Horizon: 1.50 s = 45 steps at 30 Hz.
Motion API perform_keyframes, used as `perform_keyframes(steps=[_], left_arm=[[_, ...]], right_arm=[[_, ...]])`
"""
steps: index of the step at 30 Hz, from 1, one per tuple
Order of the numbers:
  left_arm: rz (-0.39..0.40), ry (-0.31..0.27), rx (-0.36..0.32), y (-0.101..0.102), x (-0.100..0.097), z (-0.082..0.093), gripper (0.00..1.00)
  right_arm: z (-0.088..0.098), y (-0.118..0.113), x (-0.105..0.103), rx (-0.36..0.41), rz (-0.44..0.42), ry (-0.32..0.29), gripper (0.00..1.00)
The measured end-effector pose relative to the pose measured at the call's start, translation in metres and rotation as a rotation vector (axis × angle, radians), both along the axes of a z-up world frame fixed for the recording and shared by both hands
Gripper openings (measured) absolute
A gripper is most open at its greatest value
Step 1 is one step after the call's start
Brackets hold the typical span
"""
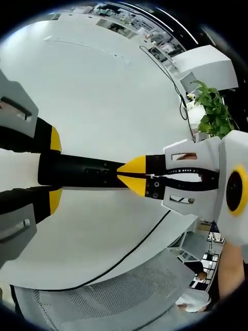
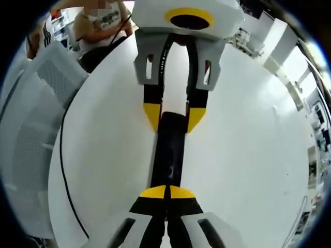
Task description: Press the specified remote control buttons in sequence, fully releasing each button before pressing the next.
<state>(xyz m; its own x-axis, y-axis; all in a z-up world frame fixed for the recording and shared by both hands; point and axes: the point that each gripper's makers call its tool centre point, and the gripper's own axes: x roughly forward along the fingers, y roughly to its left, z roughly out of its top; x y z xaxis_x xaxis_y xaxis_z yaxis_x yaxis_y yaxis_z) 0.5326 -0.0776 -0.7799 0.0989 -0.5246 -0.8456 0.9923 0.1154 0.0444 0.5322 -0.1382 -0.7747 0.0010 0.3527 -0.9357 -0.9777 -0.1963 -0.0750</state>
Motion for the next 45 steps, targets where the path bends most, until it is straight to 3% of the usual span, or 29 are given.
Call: perform_keyframes(steps=[19,31,45], left_arm=[[0.004,0.000,0.007,-0.001,0.004,0.001,0.24],[0.003,-0.001,0.016,-0.002,0.003,0.001,0.24],[-0.001,-0.003,0.021,-0.003,0.002,0.001,0.23]], right_arm=[[0.003,-0.001,0.003,0.033,-0.015,-0.025,0.00],[0.033,0.003,0.006,0.065,-0.004,-0.066,0.00],[0.038,0.001,0.009,0.069,-0.019,-0.065,0.00]])
